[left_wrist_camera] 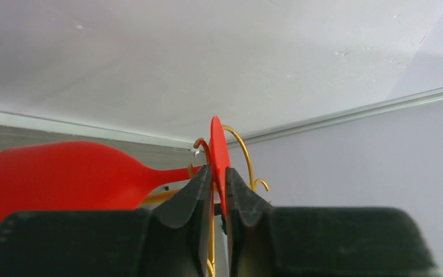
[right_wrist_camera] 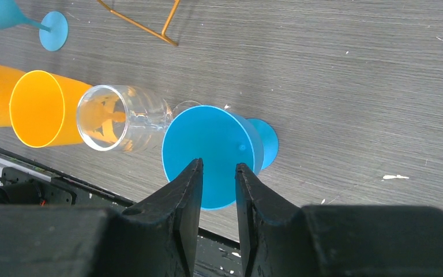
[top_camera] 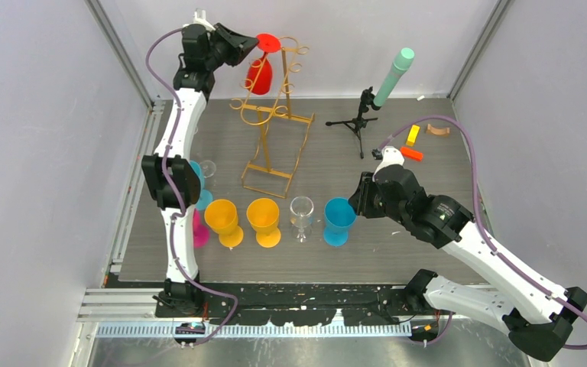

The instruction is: Take the wine glass off the wine glass rack

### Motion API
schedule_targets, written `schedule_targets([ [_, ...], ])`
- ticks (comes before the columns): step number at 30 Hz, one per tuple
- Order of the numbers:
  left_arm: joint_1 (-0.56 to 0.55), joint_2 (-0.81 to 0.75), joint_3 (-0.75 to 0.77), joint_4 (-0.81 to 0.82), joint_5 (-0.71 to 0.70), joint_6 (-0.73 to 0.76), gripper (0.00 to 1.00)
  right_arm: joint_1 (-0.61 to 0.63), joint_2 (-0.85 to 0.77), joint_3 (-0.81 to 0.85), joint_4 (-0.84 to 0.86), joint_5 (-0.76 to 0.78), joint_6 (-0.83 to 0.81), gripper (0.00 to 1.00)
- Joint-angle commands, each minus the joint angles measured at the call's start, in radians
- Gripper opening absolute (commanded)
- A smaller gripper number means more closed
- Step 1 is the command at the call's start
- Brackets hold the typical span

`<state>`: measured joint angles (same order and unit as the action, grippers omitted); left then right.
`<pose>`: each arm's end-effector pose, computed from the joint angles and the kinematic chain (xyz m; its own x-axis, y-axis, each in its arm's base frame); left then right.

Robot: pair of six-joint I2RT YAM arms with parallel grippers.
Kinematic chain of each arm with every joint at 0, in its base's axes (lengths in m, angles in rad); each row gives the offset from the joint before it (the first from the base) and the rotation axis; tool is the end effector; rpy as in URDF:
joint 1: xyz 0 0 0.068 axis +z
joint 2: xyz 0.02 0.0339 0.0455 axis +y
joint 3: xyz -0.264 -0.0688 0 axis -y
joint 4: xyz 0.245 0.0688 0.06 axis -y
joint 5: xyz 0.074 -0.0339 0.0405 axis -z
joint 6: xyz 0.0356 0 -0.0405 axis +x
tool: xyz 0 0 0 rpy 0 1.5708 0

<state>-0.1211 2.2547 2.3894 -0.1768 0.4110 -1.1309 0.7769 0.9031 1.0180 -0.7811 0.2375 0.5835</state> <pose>0.5225 -0.0779 0.4060 -0.4765 -0.7776 -0.4103 0.1781 0.3716 -0.9112 0.1331 0.1191 0.3414 -0.6705 0.0917 -0.7362 -0.2158 0.9253 0.3118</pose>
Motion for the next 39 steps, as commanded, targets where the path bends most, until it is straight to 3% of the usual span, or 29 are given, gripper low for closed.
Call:
schedule_targets([
  [1,0.008,-0.083,0.002,0.023,-0.011,0.036,0.08,0.004,-0.007,-0.001,0.044,0.009,0.016,0.33],
  [3,0.007,-0.081,0.004,0.026,-0.011,0.034,0.0,0.004,-0.007,-0.001,0.044,0.008,0.017,0.32],
  [14,0.014,-0.094,-0.012,0.063,-0.039,0.017,0.0,0.004,-0.009,-0.002,0.045,0.014,0.014,0.32],
  [28,0.045,-0.16,-0.126,0.128,-0.101,-0.022,0.0,0.003,-0.01,-0.002,0.046,0.017,0.01,0.32],
  [39,0.076,-0.224,-0.277,0.269,-0.128,-0.105,0.0,0.004,-0.013,-0.006,0.047,0.016,0.014,0.33],
])
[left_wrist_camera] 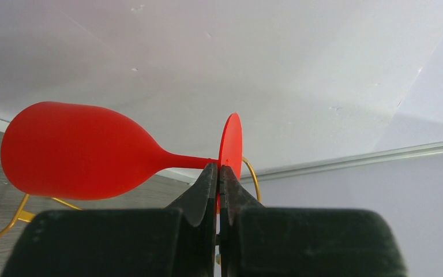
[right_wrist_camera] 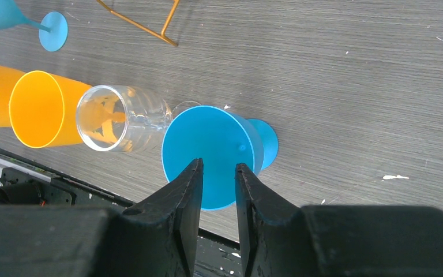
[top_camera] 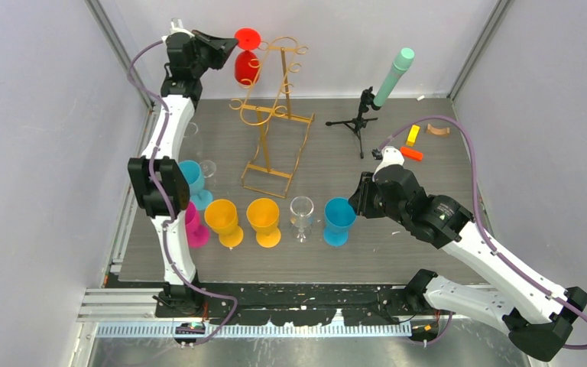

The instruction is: Take the wine glass off the wine glass rack

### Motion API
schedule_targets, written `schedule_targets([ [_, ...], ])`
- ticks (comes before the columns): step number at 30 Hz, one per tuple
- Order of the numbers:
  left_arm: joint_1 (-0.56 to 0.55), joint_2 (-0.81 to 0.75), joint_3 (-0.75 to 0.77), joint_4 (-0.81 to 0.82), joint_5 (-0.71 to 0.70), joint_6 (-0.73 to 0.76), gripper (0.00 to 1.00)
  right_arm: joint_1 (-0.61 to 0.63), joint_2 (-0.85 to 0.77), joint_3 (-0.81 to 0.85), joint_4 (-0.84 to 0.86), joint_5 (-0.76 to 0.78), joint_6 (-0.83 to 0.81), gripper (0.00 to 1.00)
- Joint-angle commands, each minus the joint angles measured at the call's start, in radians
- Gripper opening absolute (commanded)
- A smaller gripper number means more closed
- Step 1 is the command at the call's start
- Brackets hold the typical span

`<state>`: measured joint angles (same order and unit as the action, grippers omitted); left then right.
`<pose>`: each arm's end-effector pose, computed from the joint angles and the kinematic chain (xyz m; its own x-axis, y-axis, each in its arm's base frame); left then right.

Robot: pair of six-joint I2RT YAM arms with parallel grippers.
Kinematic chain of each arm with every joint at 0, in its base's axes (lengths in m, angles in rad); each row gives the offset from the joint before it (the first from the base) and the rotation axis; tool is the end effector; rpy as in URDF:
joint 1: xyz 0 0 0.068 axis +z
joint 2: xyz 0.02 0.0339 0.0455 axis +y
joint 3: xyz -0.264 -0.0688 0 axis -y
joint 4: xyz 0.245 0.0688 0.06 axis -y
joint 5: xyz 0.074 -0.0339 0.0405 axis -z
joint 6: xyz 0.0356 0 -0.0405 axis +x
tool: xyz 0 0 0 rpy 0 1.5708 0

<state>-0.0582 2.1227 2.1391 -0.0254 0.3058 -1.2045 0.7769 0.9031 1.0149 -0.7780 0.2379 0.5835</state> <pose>0.5089 -0.0404 0.4013 -0.3356 -0.8723 -0.3556 0.1191 0.3352 -0.9346 0.1333 0.1193 0.3407 -0.6704 0.0918 -0.7363 -0.2155 0.9254 0.3116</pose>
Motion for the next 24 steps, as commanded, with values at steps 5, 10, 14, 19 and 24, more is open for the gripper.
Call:
schedule_targets([
  [5,0.047,-0.149,-0.074,0.111,-0.006,-0.034,0.0,0.004,-0.02,-0.004,0.044,0.013,0.015,0.38],
  [10,0.102,-0.258,-0.116,0.065,0.062,0.041,0.0,0.004,-0.044,-0.017,0.068,0.008,0.02,0.54],
  [14,0.129,-0.368,-0.151,0.029,0.097,0.064,0.0,0.004,-0.068,-0.035,0.112,-0.002,0.026,0.58],
  [19,0.133,-0.464,-0.15,0.012,0.198,0.06,0.0,0.004,-0.083,-0.031,0.152,-0.015,0.031,0.6],
  [24,0.133,-0.584,-0.22,0.106,0.276,-0.024,0.0,0.003,-0.109,-0.039,0.208,-0.018,0.037,0.65],
])
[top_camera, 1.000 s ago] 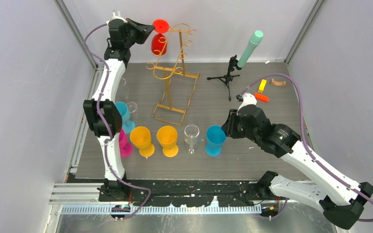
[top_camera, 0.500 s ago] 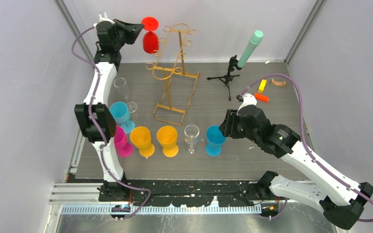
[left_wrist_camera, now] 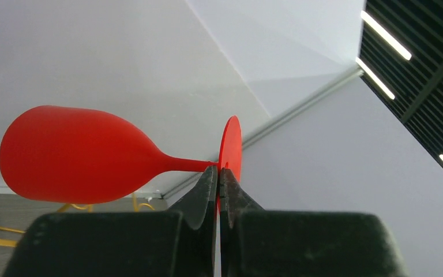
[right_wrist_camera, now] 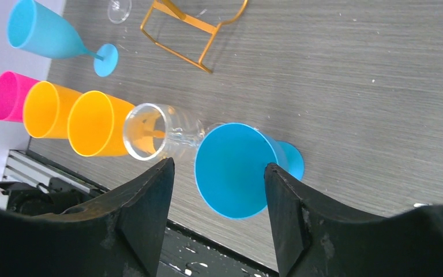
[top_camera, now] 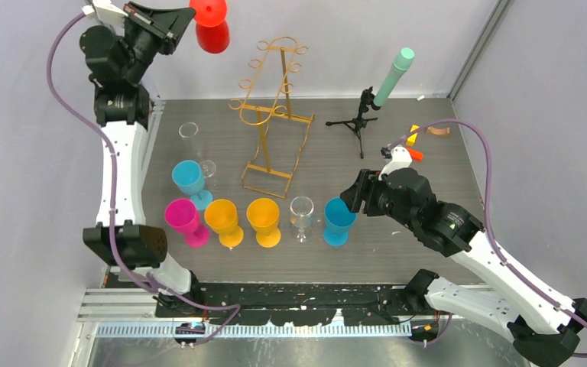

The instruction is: Take the wine glass off the wine glass rack

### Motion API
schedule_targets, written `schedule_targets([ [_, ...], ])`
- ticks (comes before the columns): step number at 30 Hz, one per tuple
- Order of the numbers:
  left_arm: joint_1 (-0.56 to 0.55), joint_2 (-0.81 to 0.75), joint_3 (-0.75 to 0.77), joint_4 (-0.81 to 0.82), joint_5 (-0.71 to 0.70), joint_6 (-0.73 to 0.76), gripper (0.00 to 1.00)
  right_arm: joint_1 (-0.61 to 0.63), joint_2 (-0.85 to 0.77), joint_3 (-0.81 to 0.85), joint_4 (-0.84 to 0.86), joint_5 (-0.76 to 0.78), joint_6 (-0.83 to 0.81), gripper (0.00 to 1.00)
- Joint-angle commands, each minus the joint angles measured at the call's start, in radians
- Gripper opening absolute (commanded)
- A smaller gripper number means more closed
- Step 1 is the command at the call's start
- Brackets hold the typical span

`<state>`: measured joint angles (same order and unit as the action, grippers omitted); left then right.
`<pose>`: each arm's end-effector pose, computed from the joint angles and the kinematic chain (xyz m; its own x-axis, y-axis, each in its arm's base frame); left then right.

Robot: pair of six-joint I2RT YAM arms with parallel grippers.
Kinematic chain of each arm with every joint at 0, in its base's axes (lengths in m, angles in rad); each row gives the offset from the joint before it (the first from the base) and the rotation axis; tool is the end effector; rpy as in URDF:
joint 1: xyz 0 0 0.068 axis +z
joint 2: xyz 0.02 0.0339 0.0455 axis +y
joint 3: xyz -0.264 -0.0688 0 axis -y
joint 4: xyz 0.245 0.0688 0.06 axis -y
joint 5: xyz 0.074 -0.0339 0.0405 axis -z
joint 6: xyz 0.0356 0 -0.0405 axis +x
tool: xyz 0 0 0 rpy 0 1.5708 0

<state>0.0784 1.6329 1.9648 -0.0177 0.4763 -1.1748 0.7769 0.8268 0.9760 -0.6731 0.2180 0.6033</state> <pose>0.3491 0.0111 0.5462 -0.2180 -0.8396 -0.4976 0.4251 0.3772 -0.8228 0.1257 0.1128 0.3491 -0.6063 0.1807 -0.7744 -0.2513 0.8804 0.4022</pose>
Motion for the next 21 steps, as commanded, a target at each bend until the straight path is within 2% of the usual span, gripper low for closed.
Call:
schedule_targets([
  [1,-0.005,-0.117,-0.058,0.1,0.113,-0.091,0.0,0.004,-0.039,0.001,0.107,0.014,0.02,0.67],
  [5,-0.008,-0.202,-0.151,0.205,0.154,-0.29,0.0,0.003,-0.044,0.026,0.125,0.055,0.027,0.73],
  [9,-0.032,-0.269,-0.277,0.351,0.162,-0.484,0.0,0.004,-0.024,0.069,0.177,0.076,0.039,0.74],
  [11,-0.057,-0.296,-0.335,0.397,0.161,-0.565,0.0,0.003,0.006,0.113,0.206,0.052,0.037,0.74],
  [15,-0.149,-0.33,-0.463,0.615,0.127,-0.824,0.0,0.002,0.058,0.192,0.326,-0.042,0.039,0.74],
  [18,-0.211,-0.345,-0.519,0.662,0.112,-0.912,0.0,0.002,0.07,0.209,0.434,-0.116,0.058,0.74],
  [21,-0.273,-0.382,-0.578,0.654,0.073,-0.925,0.0,0.002,0.066,0.207,0.561,-0.149,0.074,0.74],
])
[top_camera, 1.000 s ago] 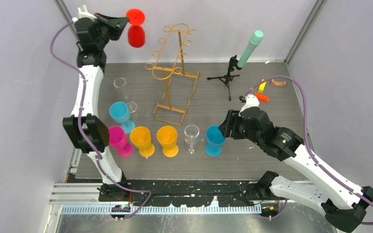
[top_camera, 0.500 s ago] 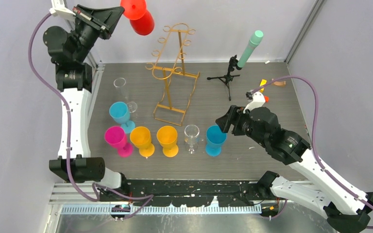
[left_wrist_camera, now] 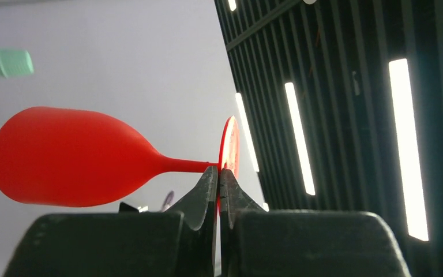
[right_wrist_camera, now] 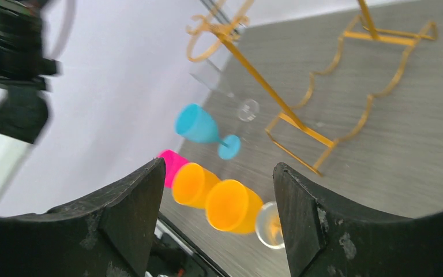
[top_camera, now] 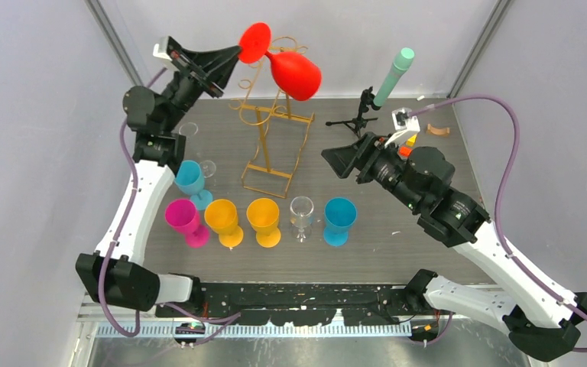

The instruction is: Take the wine glass off the wine glass rack

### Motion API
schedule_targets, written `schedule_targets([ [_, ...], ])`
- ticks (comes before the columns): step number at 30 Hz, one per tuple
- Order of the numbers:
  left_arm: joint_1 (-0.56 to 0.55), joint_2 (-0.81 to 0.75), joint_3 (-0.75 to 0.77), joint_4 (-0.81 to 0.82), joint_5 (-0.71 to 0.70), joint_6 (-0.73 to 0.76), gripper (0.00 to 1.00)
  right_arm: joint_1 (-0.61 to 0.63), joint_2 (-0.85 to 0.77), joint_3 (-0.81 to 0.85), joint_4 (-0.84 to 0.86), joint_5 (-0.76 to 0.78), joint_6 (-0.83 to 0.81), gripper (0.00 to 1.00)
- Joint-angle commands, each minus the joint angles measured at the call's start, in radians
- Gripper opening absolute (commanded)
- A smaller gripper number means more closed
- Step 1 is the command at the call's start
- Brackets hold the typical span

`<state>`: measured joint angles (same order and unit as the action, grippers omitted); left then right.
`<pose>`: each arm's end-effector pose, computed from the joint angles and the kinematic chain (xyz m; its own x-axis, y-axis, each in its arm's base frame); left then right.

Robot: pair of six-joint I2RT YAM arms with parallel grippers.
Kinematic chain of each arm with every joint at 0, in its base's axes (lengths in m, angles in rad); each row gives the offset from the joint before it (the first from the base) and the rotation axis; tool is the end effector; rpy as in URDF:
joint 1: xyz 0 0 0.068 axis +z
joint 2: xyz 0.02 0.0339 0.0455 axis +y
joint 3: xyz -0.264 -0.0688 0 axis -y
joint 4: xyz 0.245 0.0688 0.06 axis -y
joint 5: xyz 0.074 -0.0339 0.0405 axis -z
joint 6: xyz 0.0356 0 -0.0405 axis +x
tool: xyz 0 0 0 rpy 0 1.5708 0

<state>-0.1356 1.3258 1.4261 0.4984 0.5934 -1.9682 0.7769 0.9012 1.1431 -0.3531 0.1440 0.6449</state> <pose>0.2740 -0.0575 0.5122 -0.7415 -0.6704 0.0291 0.2944 -0.3640 -0.8837 0.1378 0.1283 0.4253 -0.4192 0.4221 -0.8038 -0.4256 0.6906 0.5847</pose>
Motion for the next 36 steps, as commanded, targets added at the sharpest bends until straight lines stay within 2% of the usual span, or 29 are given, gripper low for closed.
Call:
schedule_targets([
  [1,-0.079,-0.086,-0.057,0.129,-0.053,-0.132,0.0,0.002,-0.01,0.038,0.264,-0.087,0.038,0.74],
  [13,-0.199,-0.108,-0.084,0.155,-0.066,-0.189,0.0,0.002,-0.039,-0.012,0.533,-0.091,0.029,0.74],
  [20,-0.221,-0.165,-0.113,0.119,-0.092,-0.183,0.0,0.002,0.013,-0.009,0.656,-0.244,-0.039,0.74],
  [28,-0.222,-0.211,-0.129,0.086,-0.093,-0.181,0.0,0.002,0.032,-0.052,0.796,-0.281,-0.027,0.72],
  [32,-0.222,-0.233,-0.14,0.073,-0.118,-0.178,0.0,0.002,0.033,-0.045,0.786,-0.277,-0.03,0.71],
  [36,-0.222,-0.243,-0.132,0.042,-0.125,-0.152,0.0,0.002,0.009,-0.067,0.76,-0.208,-0.031,0.69],
])
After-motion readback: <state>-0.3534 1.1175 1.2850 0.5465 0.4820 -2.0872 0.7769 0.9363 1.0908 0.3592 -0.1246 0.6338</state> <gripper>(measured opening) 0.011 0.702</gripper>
